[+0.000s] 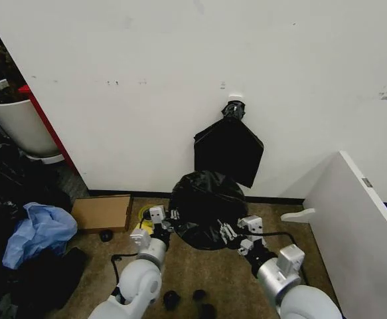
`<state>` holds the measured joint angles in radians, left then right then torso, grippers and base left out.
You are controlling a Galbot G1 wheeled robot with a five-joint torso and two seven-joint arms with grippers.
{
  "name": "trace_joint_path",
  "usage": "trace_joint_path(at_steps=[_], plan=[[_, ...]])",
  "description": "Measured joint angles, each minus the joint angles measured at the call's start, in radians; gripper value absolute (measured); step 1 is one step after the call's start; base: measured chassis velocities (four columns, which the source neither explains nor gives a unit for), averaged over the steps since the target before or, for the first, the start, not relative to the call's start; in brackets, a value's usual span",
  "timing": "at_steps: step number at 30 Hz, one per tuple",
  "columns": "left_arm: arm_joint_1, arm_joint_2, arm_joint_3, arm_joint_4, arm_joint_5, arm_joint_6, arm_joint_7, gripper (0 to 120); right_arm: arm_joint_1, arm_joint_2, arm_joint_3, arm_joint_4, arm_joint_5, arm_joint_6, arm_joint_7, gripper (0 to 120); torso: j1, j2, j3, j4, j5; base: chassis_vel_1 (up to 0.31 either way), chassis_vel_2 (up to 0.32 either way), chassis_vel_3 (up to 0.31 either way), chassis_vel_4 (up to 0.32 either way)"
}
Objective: Place the garbage bag over the trash bin.
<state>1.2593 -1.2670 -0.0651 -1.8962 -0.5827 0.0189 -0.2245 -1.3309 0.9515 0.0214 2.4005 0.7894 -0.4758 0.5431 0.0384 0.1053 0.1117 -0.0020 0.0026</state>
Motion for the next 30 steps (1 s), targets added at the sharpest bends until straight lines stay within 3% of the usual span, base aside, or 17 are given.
trace_joint_path(at_steps=[2,8,18,30], plan=[[0.004,0.000,0.014,0.001,0.031,-0.018,0.012,0,0.045,0.022,-0.027,-0.004,0.022,-0.055,0.077,2,0.000,0.000,0.000,0.0001,0.0000,0.000,0.000,0.000,0.000],[0.019,0.005,0.038,0.003,0.095,-0.045,0.028,0,0.112,0.056,-0.064,-0.047,0.022,-0.111,0.196,0,0.000,0.000,0.000,0.0002,0.0000,0.000,0.000,0.000,0.000],[0.051,-0.016,0.102,0.023,0.204,-0.090,0.033,0,0.202,0.134,-0.088,-0.301,-0.090,-0.083,0.387,0,0.000,0.000,0.000,0.0001,0.0000,0.000,0.000,0.000,0.000],[0.064,-0.025,0.103,0.032,0.213,-0.094,0.029,0,0.232,0.161,-0.121,-0.351,-0.101,-0.075,0.400,0,0.000,0.000,0.000,0.0001,0.0000,0.000,0.000,0.000,0.000]])
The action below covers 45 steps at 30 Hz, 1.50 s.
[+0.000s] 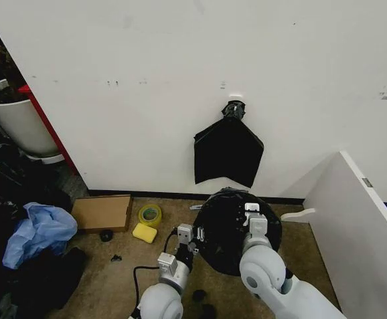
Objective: Place the garbage bag over the trash bin.
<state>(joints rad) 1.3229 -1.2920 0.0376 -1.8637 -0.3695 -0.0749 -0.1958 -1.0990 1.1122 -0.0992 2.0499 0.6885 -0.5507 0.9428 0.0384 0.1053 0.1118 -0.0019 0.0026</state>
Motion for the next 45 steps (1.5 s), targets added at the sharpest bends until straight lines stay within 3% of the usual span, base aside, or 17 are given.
trace_joint_path(at_steps=[5,9,15,29,45], plan=[[-0.008,-0.007,-0.004,0.011,-0.006,-0.001,0.003,0,0.016,-0.003,-0.021,-0.027,-0.009,-0.015,-0.046,0,0.000,0.000,0.000,0.0000,0.0000,0.000,0.000,0.000,0.000],[-0.038,-0.018,-0.005,0.054,-0.028,-0.024,0.034,0,0.039,-0.041,0.024,-0.081,-0.010,-0.030,-0.236,0,0.000,0.000,0.000,-0.0001,0.0000,0.000,0.000,0.000,0.000],[-0.056,-0.021,0.004,0.076,-0.038,-0.029,0.054,0,0.076,-0.062,0.042,-0.176,-0.058,-0.026,-0.371,0,0.000,0.000,0.000,-0.0001,0.0001,0.000,0.000,0.000,0.000],[-0.088,-0.015,0.014,0.110,-0.024,-0.058,0.080,0,0.175,0.000,0.000,-0.390,-0.180,-0.023,-0.295,0,0.000,0.000,0.000,0.0000,0.0000,0.000,0.000,0.000,0.000],[-0.158,-0.001,-0.006,0.162,-0.059,-0.066,0.087,0,0.068,-0.014,0.061,-0.363,-0.531,0.089,-0.381,0,0.000,0.000,0.000,-0.0002,-0.0001,0.000,0.000,0.000,0.000]])
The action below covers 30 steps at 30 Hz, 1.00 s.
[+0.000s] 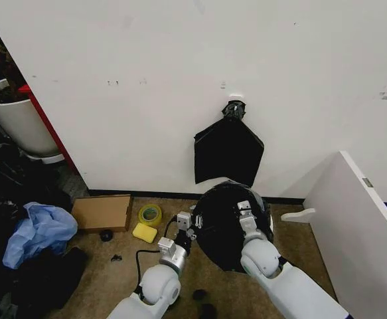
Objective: Place the garbage bag over the trash bin.
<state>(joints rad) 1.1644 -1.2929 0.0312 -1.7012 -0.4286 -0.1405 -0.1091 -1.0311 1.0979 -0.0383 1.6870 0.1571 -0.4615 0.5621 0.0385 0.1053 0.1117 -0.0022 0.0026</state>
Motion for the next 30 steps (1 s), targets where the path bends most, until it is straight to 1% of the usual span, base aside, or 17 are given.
trace_joint_path(at_steps=[6,9,11,12,14,16,18,19,21,26,30], plan=[[-0.010,0.003,-0.005,0.015,-0.008,0.002,0.001,0,-0.018,-0.019,0.009,0.035,-0.021,0.027,-0.015,0,0.000,0.000,0.000,0.0000,0.0000,0.000,0.000,0.000,0.000],[-0.012,0.003,-0.008,0.026,-0.008,0.002,-0.001,0,-0.026,-0.024,-0.017,0.100,0.052,0.041,-0.023,0,0.000,0.000,0.000,0.0000,0.0000,0.000,0.000,0.000,0.000],[-0.013,0.003,-0.011,0.032,-0.002,0.002,-0.004,0,-0.024,-0.024,-0.044,0.156,0.143,0.003,-0.010,0,0.000,0.000,0.000,0.0003,0.0000,0.000,0.000,0.000,0.000],[-0.013,0.003,-0.011,0.032,-0.002,0.002,-0.004,0,-0.024,-0.024,-0.044,0.156,0.143,0.003,-0.010,0,0.000,0.000,0.000,0.0003,0.0000,0.000,0.000,0.000,0.000],[-0.013,0.001,-0.008,0.037,0.009,-0.001,-0.001,0,-0.010,-0.019,-0.070,0.204,0.263,-0.066,0.024,0,0.000,0.000,0.000,0.0005,0.0001,0.000,0.000,0.000,0.000],[-0.013,-0.002,-0.005,0.044,0.019,-0.008,0.006,0,0.017,-0.010,-0.085,0.249,0.417,-0.164,0.079,0,0.000,0.000,0.000,0.0001,-0.0002,0.000,0.000,0.000,0.000],[-0.013,-0.002,-0.006,0.044,0.020,-0.010,0.006,0,0.021,-0.009,-0.087,0.253,0.437,-0.177,0.086,0,0.000,0.000,0.000,0.0002,-0.0002,0.000,0.000,0.000,0.000],[-0.015,-0.004,-0.006,0.045,0.021,-0.014,0.008,0,0.034,-0.005,-0.092,0.261,0.492,-0.217,0.109,0,0.000,0.000,0.000,0.0003,0.0001,0.000,0.000,0.000,0.000],[-0.018,-0.006,-0.007,0.045,0.023,-0.016,0.009,0,0.049,-0.006,-0.103,0.262,0.540,-0.262,0.135,0,0.000,0.000,0.000,0.0002,-0.0002,0.000,0.000,0.000,0.000],[-0.022,-0.005,-0.012,0.036,0.036,-0.021,0.010,0,0.069,-0.027,-0.139,0.232,0.550,-0.273,0.158,0,0.000,0.000,0.000,0.0002,0.0000,0.000,0.000,0.000,0.000],[-0.018,-0.001,-0.015,0.014,0.047,-0.023,0.014,0,0.084,-0.052,-0.182,0.175,0.484,-0.274,0.145,0,0.000,0.000,0.000,0.0002,0.0001,0.000,0.000,0.000,0.000]])
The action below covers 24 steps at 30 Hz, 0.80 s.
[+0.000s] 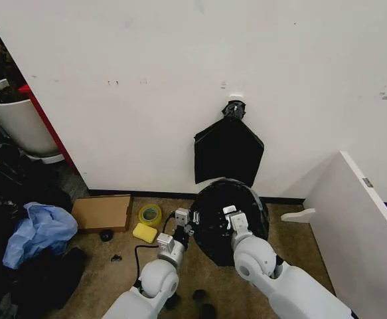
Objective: Place the garbage bag over the trash bin.
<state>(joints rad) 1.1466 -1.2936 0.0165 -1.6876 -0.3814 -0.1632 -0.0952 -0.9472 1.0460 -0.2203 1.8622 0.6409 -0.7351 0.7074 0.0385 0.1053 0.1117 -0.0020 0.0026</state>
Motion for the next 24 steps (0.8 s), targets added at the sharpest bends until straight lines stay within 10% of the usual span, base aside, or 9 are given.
trace_joint_path(at_steps=[15,24], plan=[[0.007,0.010,-0.005,-0.021,0.008,-0.006,0.017,0,0.039,-0.002,-0.040,-0.174,-0.450,0.052,-0.119,0,0.000,0.000,0.000,0.0000,0.0000,0.000,0.000,0.000,0.000],[-0.017,0.019,-0.006,-0.007,-0.001,-0.008,0.015,0,-0.004,-0.029,-0.044,-0.009,-0.271,0.079,-0.116,0,0.000,0.000,0.000,0.0000,-0.0001,0.000,0.000,0.000,0.000]])
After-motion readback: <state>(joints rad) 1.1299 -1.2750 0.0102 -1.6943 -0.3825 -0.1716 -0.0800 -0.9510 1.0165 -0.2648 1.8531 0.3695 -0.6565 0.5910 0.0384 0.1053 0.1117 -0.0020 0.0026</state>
